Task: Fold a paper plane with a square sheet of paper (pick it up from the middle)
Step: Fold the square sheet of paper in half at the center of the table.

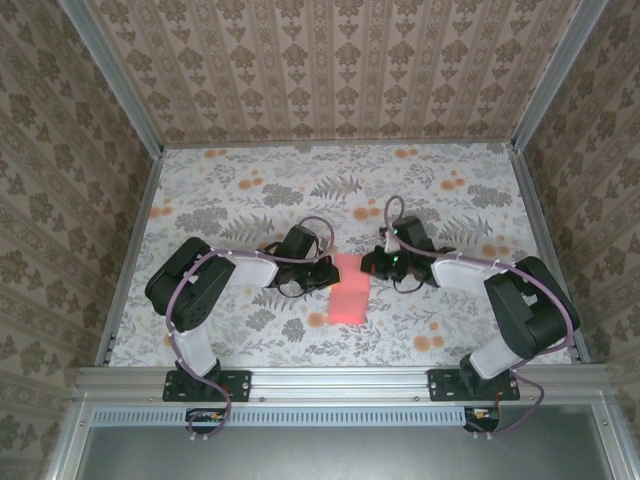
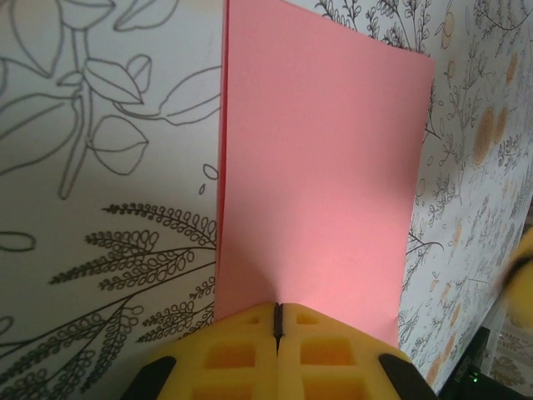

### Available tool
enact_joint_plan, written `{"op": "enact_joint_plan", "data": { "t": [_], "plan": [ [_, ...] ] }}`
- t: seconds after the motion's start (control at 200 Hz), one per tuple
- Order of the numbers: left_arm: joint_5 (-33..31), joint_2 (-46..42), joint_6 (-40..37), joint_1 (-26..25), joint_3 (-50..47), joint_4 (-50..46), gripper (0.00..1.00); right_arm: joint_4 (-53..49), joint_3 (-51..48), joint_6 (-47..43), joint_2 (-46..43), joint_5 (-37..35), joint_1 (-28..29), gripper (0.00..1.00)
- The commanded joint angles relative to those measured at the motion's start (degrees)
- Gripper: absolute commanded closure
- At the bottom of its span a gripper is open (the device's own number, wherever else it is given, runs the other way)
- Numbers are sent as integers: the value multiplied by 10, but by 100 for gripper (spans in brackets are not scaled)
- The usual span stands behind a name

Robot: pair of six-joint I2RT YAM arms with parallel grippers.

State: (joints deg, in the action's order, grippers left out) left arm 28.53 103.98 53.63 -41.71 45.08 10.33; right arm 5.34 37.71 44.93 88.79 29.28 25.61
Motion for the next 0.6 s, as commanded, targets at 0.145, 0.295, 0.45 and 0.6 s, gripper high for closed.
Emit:
{"op": "enact_joint_plan", "data": {
  "t": [0.145, 0.295, 0.45, 0.6],
  "plan": [
    [-98, 54, 10, -5, -47, -168, 100, -12, -48, 21, 12, 62, 34, 100],
    [-98, 60, 13, -4, -47, -165, 100, -66, -45, -22, 24, 65, 34, 100],
    [-98, 63, 16, -3, -47, -163, 100, -102, -47, -45, 34, 47, 30, 100],
    [-98, 63, 16, -4, -50, -162, 100, -130, -35, -63, 23, 39, 26, 100]
  ]
}}
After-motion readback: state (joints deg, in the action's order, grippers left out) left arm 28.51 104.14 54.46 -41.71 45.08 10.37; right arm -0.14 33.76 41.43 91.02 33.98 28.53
